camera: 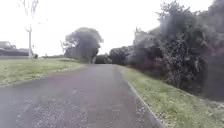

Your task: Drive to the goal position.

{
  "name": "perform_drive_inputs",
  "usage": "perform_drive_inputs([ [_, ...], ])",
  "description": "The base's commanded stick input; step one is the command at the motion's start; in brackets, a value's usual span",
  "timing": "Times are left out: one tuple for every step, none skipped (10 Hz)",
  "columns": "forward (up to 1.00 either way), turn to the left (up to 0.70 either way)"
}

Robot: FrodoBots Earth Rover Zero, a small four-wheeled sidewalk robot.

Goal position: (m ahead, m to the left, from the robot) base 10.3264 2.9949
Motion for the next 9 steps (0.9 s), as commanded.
perform_drive_inputs([
  [0.00, 0.17],
  [0.00, 0.02],
  [0.00, 0.36],
  [0.00, 0.21],
  [0.00, 0.01],
  [0.00, 0.09],
  [0.00, 0.16],
  [0.00, 0.07],
  [0.00, 0.01],
])
